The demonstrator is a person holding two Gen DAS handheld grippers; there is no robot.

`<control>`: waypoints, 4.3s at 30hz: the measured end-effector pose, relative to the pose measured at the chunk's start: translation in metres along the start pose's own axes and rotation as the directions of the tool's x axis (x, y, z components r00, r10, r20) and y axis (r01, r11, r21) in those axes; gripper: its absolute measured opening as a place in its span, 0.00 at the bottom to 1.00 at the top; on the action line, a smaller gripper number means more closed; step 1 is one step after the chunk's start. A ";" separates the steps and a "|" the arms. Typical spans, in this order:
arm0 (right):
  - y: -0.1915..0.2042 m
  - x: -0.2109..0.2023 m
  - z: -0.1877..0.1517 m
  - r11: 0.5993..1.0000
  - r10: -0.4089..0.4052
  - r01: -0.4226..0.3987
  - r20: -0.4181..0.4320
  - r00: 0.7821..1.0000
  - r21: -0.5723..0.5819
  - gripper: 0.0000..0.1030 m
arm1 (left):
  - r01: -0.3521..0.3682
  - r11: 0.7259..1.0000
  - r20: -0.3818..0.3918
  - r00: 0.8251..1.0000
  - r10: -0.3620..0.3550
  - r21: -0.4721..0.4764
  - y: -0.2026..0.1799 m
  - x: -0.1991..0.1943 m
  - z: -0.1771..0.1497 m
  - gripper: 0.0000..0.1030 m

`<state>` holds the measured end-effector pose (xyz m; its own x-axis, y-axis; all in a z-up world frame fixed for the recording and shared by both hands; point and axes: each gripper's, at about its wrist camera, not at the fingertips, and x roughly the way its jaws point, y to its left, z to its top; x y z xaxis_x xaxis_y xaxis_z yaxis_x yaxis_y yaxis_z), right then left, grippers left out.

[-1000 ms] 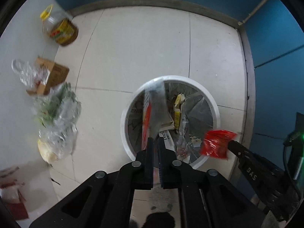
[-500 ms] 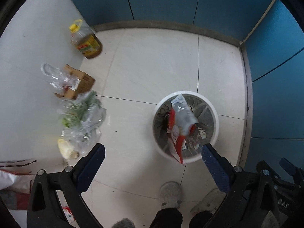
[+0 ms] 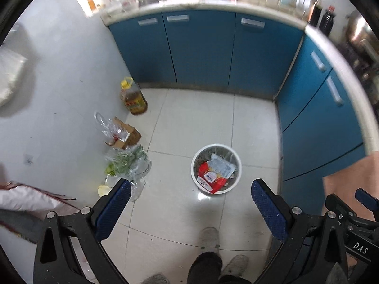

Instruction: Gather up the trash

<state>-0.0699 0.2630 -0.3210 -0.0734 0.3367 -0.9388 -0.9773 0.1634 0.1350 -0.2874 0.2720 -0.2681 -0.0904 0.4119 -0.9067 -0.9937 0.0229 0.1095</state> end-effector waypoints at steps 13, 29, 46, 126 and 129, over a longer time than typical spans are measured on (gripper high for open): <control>-0.041 -0.225 -0.059 0.987 0.144 -0.133 0.132 0.981 -0.088 1.00 | 0.117 0.990 0.112 0.988 -0.108 -0.080 -0.010 -0.192 -0.062 1.00; -0.034 -0.332 -0.092 0.957 0.272 -0.251 0.145 0.951 -0.142 1.00 | 0.262 0.965 0.160 0.954 -0.254 -0.030 -0.001 -0.277 -0.090 1.00; -0.010 -0.345 -0.095 0.942 0.312 -0.290 0.127 0.941 -0.167 1.00 | 0.307 0.950 0.153 0.943 -0.296 -0.055 0.016 -0.282 -0.094 1.00; -0.053 -0.343 -0.105 0.941 0.322 -0.309 0.090 0.942 -0.137 1.00 | 0.362 0.932 0.078 0.930 -0.359 -0.020 -0.024 -0.284 -0.099 1.00; -0.052 -0.343 -0.105 0.941 0.322 -0.309 0.089 0.943 -0.136 1.00 | 0.362 0.932 0.087 0.929 -0.359 -0.020 -0.024 -0.285 -0.098 1.00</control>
<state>-0.0144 0.0417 -0.0395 -0.3663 0.4522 -0.8132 -0.9243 -0.0760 0.3740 -0.2438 0.0648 -0.0525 0.2787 0.4536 -0.8465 -0.9601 0.1522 -0.2345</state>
